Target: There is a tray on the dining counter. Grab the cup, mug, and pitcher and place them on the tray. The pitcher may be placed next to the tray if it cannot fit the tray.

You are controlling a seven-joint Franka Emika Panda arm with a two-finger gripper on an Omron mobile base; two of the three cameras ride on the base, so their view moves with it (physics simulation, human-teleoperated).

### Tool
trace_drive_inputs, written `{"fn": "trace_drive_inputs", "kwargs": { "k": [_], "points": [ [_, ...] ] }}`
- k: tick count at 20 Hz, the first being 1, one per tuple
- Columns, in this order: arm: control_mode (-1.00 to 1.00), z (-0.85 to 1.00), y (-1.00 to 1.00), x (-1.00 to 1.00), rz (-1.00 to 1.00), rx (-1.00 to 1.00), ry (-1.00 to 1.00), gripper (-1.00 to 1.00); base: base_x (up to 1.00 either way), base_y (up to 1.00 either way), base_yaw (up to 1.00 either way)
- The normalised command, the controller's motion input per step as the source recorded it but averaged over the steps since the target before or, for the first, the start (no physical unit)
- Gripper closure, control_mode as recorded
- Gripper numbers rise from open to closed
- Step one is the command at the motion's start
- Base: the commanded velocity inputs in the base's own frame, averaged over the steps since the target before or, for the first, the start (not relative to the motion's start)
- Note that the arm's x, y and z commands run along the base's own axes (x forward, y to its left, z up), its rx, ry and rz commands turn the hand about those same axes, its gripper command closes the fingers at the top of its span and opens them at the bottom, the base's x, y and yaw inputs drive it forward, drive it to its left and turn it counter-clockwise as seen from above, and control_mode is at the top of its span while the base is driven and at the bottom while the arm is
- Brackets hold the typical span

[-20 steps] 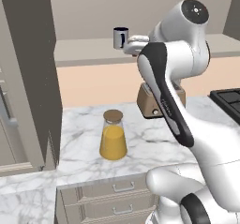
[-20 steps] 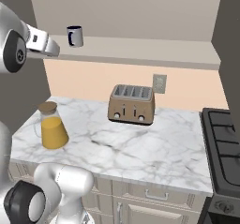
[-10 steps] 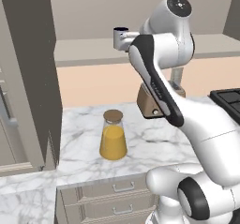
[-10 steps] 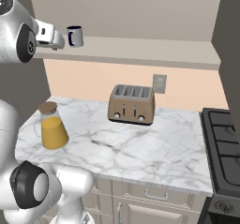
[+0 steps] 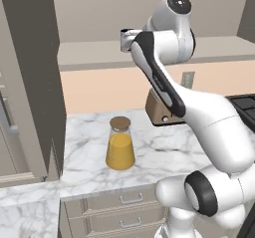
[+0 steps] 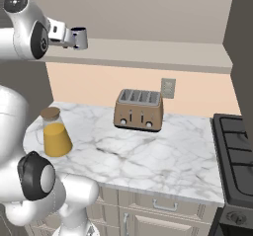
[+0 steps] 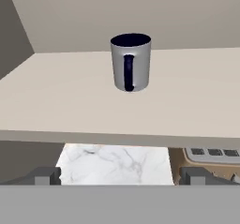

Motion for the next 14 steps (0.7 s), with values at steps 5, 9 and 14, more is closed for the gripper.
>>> {"fn": "trace_drive_inputs", "kwargs": {
  "k": [5,9,14],
  "points": [
    [-1.00,-0.01,0.00,0.51,0.00,0.00,0.00,-1.00,0.00,0.00,0.00],
    [-1.00,-0.04,0.00,0.52,0.00,0.00,0.00,-1.00,0.00,0.00,0.00],
    [-1.00,-0.05,-0.01,0.46,-0.01,0.00,0.00,-1.00,0.00,0.00,0.00]
  ]
}}
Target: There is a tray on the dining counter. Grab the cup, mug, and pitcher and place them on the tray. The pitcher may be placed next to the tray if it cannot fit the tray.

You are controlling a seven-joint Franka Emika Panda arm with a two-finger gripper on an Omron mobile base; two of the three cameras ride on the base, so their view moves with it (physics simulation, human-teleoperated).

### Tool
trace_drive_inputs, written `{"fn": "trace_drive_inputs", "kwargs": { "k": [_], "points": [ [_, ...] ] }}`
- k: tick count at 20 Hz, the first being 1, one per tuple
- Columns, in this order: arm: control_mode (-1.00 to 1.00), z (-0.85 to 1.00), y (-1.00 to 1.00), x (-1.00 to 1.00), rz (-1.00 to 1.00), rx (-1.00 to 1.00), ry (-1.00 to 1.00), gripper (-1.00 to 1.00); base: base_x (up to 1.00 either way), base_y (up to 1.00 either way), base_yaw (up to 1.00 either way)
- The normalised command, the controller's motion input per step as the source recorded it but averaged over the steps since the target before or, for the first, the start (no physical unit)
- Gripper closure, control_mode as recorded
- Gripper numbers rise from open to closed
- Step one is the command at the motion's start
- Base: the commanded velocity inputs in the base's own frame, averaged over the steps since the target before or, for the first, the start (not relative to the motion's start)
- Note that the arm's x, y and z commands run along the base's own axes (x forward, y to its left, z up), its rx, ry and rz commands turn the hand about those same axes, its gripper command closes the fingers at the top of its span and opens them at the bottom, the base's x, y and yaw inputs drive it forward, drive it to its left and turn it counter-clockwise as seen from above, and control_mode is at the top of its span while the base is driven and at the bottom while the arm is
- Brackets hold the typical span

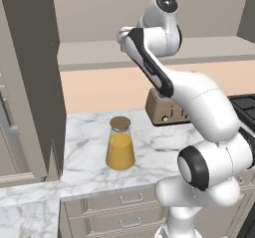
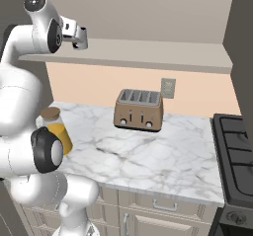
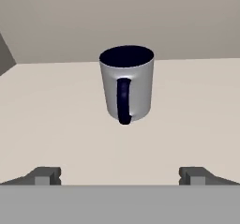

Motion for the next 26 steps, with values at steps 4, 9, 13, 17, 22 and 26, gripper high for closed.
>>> {"fn": "trace_drive_inputs", "kwargs": {
  "k": [4,9,13,17,22,26],
  "points": [
    [-1.00,0.00,0.00,0.44,0.00,0.00,0.00,-1.00,0.00,0.00,0.00],
    [-1.00,-0.02,0.00,0.43,0.00,0.00,0.00,-1.00,0.00,0.00,0.00],
    [-1.00,-0.06,0.00,0.37,0.00,0.00,0.00,-1.00,0.00,0.00,0.00],
    [-1.00,-0.09,0.00,0.36,0.00,0.00,0.00,-1.00,0.00,0.00,0.00],
    [-1.00,-0.13,0.00,0.30,0.00,0.00,0.00,-1.00,0.00,0.00,0.00],
    [-1.00,-0.11,0.00,0.24,0.00,0.00,0.00,-1.00,0.00,0.00,0.00]
  ]
}}
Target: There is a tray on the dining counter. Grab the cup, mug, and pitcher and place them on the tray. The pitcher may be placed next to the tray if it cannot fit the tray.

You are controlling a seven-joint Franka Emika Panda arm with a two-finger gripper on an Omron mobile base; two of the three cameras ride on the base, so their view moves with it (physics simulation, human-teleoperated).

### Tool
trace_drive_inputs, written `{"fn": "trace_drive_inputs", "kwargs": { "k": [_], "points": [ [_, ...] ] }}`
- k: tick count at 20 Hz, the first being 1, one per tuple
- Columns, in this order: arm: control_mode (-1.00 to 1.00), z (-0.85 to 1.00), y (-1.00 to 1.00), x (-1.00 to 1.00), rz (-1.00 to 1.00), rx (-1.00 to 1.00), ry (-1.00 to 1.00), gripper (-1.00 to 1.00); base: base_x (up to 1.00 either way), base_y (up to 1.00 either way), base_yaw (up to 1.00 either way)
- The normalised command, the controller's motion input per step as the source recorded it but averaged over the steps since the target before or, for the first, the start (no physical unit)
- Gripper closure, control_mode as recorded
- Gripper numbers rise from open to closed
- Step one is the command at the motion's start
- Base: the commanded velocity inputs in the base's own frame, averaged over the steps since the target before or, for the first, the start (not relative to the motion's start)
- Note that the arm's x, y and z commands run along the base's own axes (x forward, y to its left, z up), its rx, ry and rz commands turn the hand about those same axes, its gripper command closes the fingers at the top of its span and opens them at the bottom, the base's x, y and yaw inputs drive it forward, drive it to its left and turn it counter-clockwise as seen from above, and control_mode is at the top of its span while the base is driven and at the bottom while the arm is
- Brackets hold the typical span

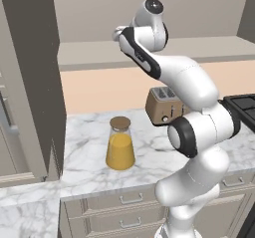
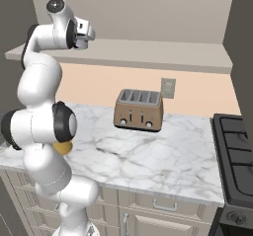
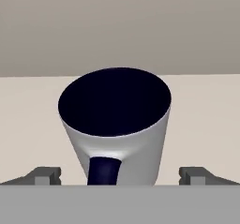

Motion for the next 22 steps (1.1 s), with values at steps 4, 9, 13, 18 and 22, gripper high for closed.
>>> {"fn": "trace_drive_inputs", "kwargs": {
  "k": [4,9,13,18,22],
  "points": [
    [-1.00,-0.03,0.00,0.21,0.00,0.00,0.00,-1.00,0.00,0.00,0.00],
    [-1.00,0.00,0.00,0.12,0.00,0.00,0.03,1.00,0.00,0.00,0.00],
    [-1.00,0.00,0.00,0.00,0.00,0.00,0.00,1.00,0.00,0.00,0.00],
    [-1.00,0.00,0.00,0.00,0.00,0.00,0.00,1.00,0.00,0.00,0.00],
    [-1.00,-0.02,0.00,0.00,0.00,0.00,0.00,1.00,0.00,0.00,0.00]
  ]
}}
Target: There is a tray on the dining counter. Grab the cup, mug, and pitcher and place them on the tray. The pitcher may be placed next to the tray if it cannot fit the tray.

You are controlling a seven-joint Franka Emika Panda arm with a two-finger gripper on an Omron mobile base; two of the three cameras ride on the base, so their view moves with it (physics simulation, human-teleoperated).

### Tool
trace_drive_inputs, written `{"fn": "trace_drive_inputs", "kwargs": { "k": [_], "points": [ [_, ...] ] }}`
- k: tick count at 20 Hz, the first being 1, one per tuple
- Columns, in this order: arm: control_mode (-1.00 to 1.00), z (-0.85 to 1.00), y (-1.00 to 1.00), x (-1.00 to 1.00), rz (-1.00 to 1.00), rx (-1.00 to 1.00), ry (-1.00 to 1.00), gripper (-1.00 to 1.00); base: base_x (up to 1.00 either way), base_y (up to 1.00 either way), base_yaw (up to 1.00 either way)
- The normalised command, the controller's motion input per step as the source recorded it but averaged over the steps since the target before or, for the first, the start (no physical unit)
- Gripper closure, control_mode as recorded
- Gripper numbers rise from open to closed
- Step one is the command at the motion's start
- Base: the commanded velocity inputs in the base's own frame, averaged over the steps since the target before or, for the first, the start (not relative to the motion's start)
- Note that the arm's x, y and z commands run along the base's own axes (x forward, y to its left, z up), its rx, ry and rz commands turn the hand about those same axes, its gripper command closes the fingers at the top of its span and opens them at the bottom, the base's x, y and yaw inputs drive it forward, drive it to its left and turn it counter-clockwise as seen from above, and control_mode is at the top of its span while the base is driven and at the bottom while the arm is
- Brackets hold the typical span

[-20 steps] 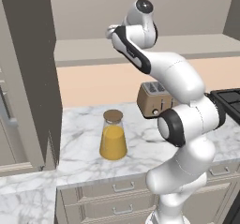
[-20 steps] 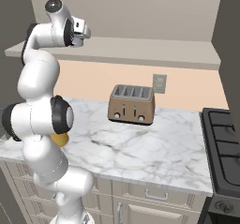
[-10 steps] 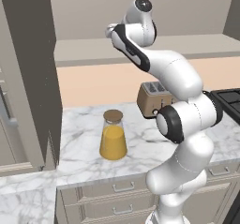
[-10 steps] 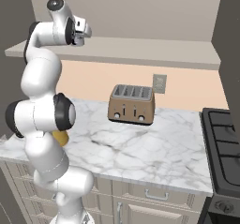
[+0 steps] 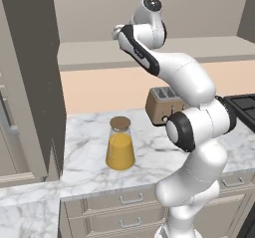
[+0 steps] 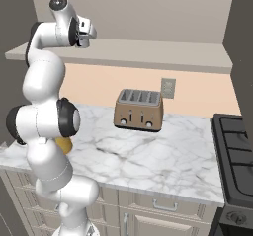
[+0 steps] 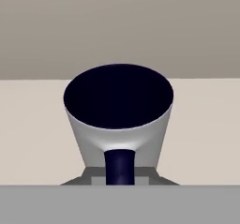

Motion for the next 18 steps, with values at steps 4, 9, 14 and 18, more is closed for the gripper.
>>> {"fn": "trace_drive_inputs", "kwargs": {
  "k": [4,9,14,18],
  "points": [
    [-1.00,-0.10,0.00,-0.09,0.00,0.00,0.00,1.00,0.00,0.00,0.00],
    [-1.00,-0.16,0.00,-0.24,0.00,0.00,-0.01,1.00,0.00,0.00,0.00],
    [-1.00,-0.01,-0.09,-0.58,0.00,0.00,-0.01,1.00,0.00,0.00,0.00],
    [-1.00,0.00,-0.49,-0.76,0.00,0.04,0.00,1.00,0.00,0.00,0.00]
  ]
}}
